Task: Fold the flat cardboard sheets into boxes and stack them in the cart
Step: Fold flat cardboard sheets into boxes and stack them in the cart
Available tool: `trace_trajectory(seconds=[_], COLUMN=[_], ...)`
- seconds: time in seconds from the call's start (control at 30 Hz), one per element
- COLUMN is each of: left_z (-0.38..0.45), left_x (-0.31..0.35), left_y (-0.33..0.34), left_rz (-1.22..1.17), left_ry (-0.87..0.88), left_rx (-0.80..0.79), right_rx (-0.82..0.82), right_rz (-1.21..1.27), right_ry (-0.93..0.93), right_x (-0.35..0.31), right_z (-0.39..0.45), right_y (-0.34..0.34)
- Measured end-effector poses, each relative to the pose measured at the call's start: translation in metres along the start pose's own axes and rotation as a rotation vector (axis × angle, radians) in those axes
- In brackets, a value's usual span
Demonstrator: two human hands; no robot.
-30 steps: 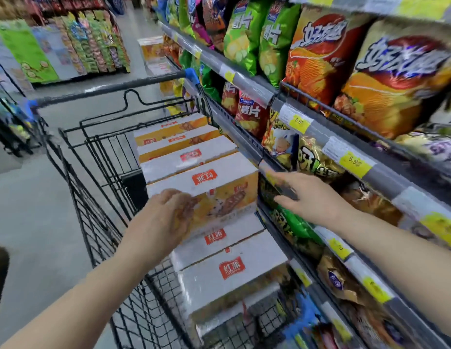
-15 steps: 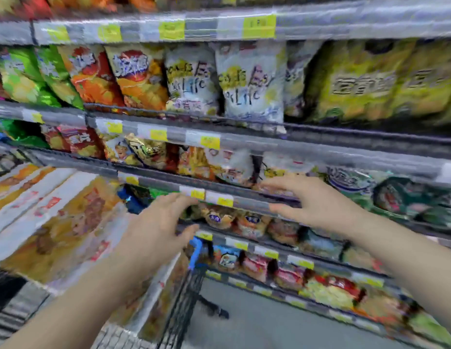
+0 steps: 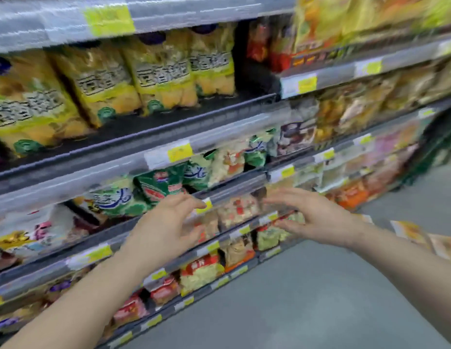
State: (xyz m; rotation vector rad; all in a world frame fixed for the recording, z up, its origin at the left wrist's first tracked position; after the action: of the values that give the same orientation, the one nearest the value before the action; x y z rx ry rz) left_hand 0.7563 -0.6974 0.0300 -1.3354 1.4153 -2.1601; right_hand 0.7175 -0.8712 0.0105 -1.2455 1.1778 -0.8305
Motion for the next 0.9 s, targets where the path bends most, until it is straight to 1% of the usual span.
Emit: trace_trajectory(seconds=[0.07,0.17,0.23,0.3,0.4,0.5,0.63,0.77,0.9], left_z=[0.042,0.105,0.149,0.182,0.220,0.247,0.273,0.296,0.335], left_x=[0.033,0.090,0.130,0.168,0.212,0.246,0.290,0.330,0.366], left_y=[0.032,0.082,0.114,0.141,0.186,0.222,0.266,0.308,0.356], left_rz=[-0.005,-0.024,-0.013,-0.011,-0.019,-0.011,-0.059,-0.062,-0.063], left_ry=[0.049,0.135,0.197,0.266,0.311,0.386,0.483,0.572,0.650], left_rx=[-0.033,-0.106,-0.134,-0.178,-0.294,-0.343,-0.415,-0.507,-0.601], right_rx=[-0.009,0.024,0.036,0.053,0.078,0.091,0.157,0.124,0.113], right_rz=[0.003,0.005,-0.006,0.012,0.016,0.013,0.043,0.071,0.069], right_ry=[0.061,0.168,0.274,0.352,0.458,0.576,0.756,0.893,1.034], right_x=[0.055,0.137,0.196,0.242,0.300,0.341,0.383,0.416,0.458], right_z=[-0.021,-0.058,-0.086,-0.111,-0.151,-0.192,-0.249,-0.292,-0.324], right_y=[-0.009,-0.028,-0.037,-0.041,-0.045,-0.045,-0.041,-0.030,-0.027])
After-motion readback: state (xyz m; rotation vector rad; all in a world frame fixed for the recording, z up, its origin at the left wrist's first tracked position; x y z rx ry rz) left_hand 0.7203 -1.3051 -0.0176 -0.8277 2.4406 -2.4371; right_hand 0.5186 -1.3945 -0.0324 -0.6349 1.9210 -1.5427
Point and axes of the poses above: each hand's wrist, its own z-axis towards the middle knuckle, its own y-axis out of the palm, x = y × z, the point moved 9 cm from there along z, towards the middle knuckle, and after that the axes turned 15 degrees about -z, right-handed, at the moved point
